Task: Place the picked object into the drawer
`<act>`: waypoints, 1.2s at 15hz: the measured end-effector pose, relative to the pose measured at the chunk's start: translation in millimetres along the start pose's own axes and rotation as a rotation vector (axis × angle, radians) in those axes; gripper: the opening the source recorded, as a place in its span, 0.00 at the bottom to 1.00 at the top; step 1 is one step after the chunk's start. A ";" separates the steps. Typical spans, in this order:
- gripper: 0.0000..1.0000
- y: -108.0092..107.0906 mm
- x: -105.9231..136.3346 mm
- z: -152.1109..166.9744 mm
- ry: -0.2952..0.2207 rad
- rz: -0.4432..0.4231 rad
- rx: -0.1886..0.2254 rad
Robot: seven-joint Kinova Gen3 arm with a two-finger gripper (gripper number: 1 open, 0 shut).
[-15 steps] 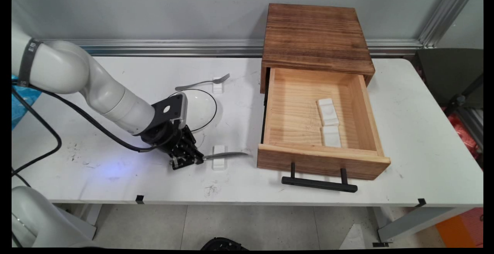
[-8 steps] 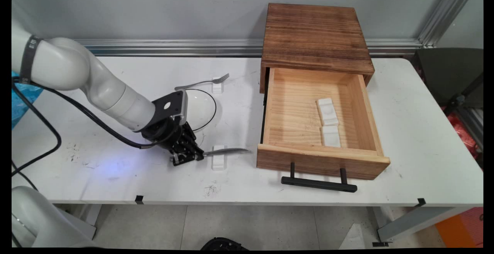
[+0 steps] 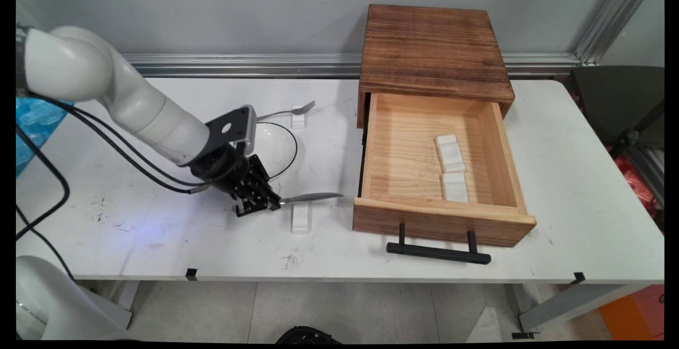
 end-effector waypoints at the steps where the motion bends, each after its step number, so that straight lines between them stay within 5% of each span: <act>1: 0.00 -0.6 2.1 -5.0 -0.001 0.000 -0.002; 12: 0.00 -21.3 31.1 -70.7 -0.026 0.029 -0.028; 18: 0.00 -35.1 77.3 -95.9 0.007 0.047 -0.037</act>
